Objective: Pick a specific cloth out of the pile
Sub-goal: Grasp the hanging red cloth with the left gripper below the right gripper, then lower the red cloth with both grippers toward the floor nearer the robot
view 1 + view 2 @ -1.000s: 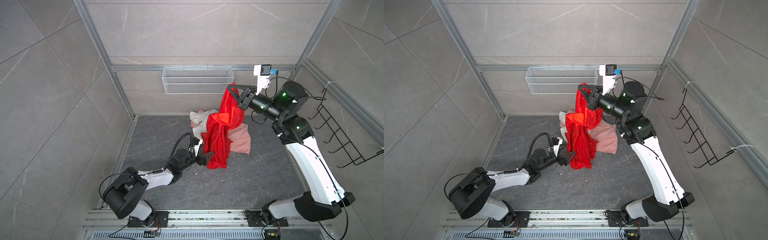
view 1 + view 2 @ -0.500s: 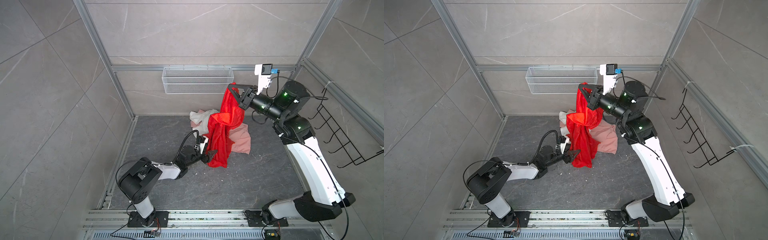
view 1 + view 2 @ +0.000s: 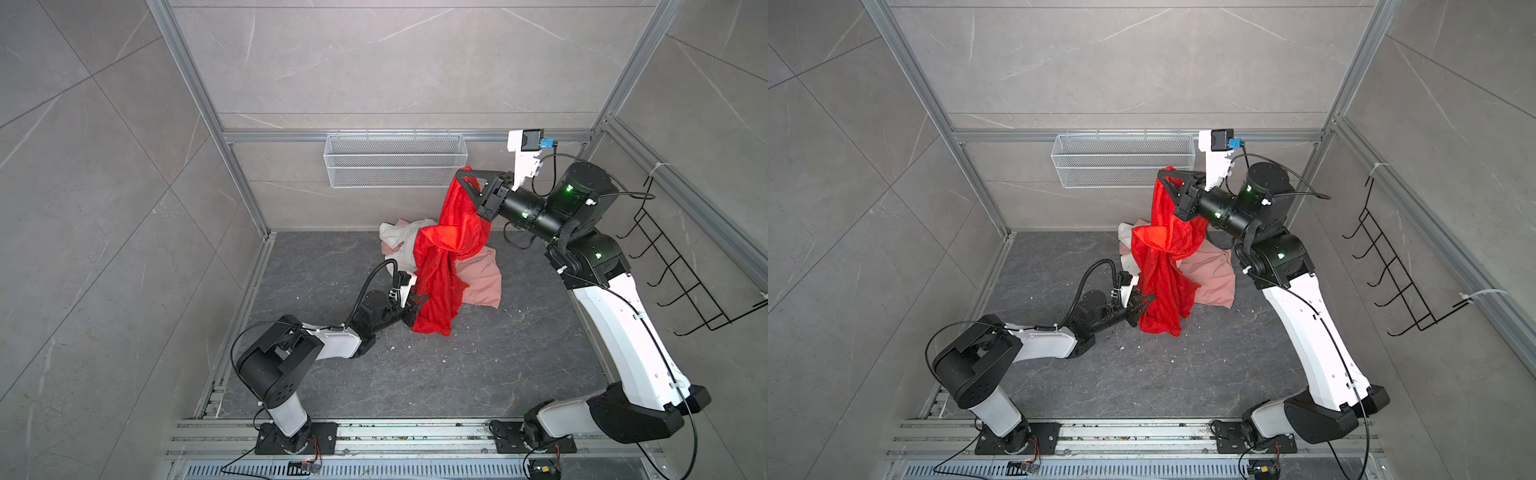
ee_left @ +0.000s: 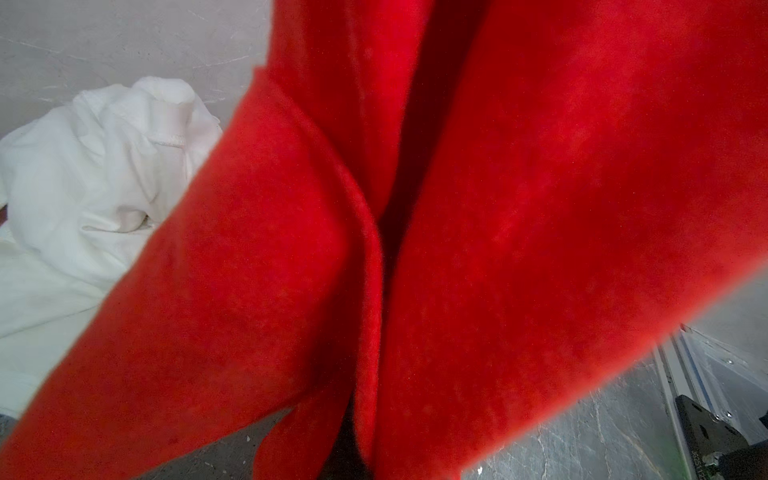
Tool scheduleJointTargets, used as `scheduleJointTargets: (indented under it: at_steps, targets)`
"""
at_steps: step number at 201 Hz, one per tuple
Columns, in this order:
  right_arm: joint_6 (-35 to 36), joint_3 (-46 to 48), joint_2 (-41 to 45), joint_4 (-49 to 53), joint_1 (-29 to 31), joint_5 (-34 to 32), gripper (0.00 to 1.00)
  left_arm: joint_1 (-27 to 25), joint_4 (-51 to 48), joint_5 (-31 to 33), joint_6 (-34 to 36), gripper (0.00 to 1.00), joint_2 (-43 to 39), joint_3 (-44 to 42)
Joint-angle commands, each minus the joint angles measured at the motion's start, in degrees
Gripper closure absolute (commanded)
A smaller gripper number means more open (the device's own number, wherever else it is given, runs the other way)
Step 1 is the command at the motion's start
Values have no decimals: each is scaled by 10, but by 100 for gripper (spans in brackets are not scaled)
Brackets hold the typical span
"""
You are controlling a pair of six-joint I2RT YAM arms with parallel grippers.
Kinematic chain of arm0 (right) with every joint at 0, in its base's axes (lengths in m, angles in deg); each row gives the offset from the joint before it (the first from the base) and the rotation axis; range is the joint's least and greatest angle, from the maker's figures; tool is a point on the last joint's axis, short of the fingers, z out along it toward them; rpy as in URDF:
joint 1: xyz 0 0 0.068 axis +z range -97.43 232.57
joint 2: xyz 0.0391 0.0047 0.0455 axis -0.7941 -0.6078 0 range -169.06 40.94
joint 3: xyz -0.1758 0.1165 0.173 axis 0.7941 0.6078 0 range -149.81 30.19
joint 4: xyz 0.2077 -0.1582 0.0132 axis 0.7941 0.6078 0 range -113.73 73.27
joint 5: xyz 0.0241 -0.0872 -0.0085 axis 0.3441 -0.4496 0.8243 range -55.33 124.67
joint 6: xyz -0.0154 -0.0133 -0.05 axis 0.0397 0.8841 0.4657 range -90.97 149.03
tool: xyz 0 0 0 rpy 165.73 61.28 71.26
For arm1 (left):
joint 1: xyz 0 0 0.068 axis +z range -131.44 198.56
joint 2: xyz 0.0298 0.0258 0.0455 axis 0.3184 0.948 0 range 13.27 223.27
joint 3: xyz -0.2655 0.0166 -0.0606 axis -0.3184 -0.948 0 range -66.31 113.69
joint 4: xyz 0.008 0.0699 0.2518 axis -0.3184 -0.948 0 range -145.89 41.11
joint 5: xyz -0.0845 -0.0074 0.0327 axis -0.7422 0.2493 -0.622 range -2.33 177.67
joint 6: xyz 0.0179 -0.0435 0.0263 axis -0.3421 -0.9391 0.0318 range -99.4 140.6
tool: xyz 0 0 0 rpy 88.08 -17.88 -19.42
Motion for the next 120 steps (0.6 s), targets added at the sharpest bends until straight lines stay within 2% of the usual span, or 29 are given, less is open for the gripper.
scheduleJointTargets:
  at_steps: [1,120]
  targets:
    - [17,-16,18,-2,4,-8,100,-1,-2,2,-4,100,-51,10]
    - [45,35,51,34,4,-40,100,-2,-135,78,63,100,-225,-22]
